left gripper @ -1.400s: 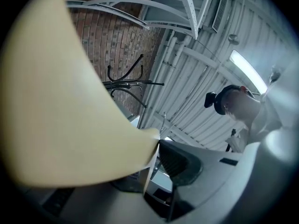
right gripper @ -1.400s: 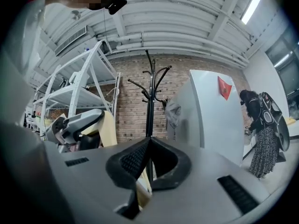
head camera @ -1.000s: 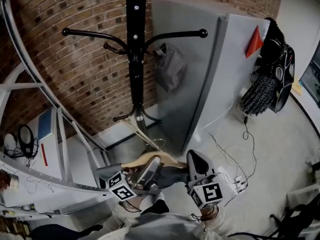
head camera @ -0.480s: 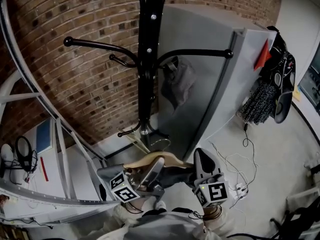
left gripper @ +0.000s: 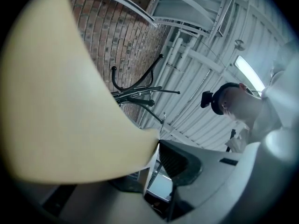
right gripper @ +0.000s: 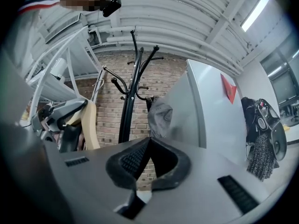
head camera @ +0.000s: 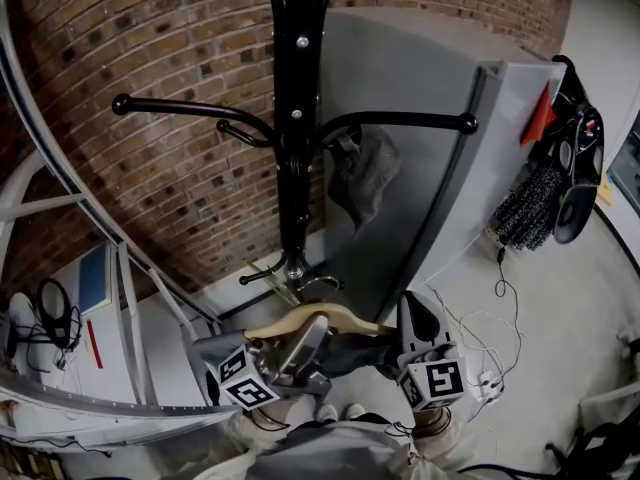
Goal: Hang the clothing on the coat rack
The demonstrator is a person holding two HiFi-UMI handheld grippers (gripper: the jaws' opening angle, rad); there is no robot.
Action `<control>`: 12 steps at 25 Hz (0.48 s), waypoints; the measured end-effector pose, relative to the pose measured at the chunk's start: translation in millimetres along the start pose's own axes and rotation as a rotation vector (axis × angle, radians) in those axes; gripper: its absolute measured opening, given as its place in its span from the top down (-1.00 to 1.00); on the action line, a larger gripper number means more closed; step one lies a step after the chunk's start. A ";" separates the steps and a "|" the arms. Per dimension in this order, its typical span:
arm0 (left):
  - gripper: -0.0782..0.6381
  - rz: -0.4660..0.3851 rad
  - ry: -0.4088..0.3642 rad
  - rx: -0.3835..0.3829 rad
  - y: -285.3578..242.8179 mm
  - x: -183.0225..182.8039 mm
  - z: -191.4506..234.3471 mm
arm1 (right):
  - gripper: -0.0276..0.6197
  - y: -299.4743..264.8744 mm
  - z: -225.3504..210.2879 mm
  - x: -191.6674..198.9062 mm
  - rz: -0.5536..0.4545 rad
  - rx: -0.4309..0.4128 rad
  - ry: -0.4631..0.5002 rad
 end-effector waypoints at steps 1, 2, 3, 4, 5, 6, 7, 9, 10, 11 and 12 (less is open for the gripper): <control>0.49 -0.005 -0.006 0.002 -3.1 -2.7 -0.7 | 0.85 -1.7 -2.8 -2.0 -0.004 -0.005 0.004; 0.49 -0.009 -0.014 0.002 -6.4 -5.0 -1.2 | 0.85 -3.4 -5.4 -4.3 -0.010 -0.010 0.010; 0.49 -0.013 -0.022 0.001 -9.9 -6.8 -1.4 | 0.85 -4.9 -8.1 -6.3 -0.016 -0.011 0.015; 0.49 -0.017 -0.026 -0.002 -13.1 -8.3 -1.3 | 0.85 -6.2 -11.2 -7.9 -0.018 -0.010 0.015; 0.49 -0.023 -0.029 -0.005 -15.9 -10.1 -1.1 | 0.85 -7.3 -14.9 -8.8 -0.018 -0.008 0.012; 0.49 -0.031 -0.030 -0.009 -18.0 -12.7 -0.6 | 0.85 -8.5 -19.4 -8.8 -0.017 -0.005 0.010; 0.49 -0.040 -0.032 -0.011 -19.6 -16.0 0.1 | 0.85 -9.9 -24.5 -7.9 -0.017 -0.001 0.011; 0.49 -0.059 -0.040 -0.012 -22.2 -23.4 1.3 | 0.85 -12.8 -33.2 -6.2 -0.020 0.003 0.018; 0.49 -0.067 -0.045 -0.011 -23.7 -26.9 1.7 | 0.85 -14.4 -35.6 -6.6 -0.023 0.000 0.021; 0.49 -0.073 -0.052 -0.009 -25.5 -30.2 2.0 | 0.85 -16.0 -36.7 -7.6 -0.027 -0.004 0.023; 0.49 -0.077 -0.058 -0.006 -27.9 -33.0 1.9 | 0.85 -17.4 -37.3 -8.6 -0.031 -0.008 0.024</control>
Point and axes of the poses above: the fingertips, and each gripper's own axes: y backward along the fingers, z to its left, x out of its underside, the point moved 5 cm from there along y, backward along the fingers, and after that the axes turned 12 degrees about y, right-handed, at the moved point
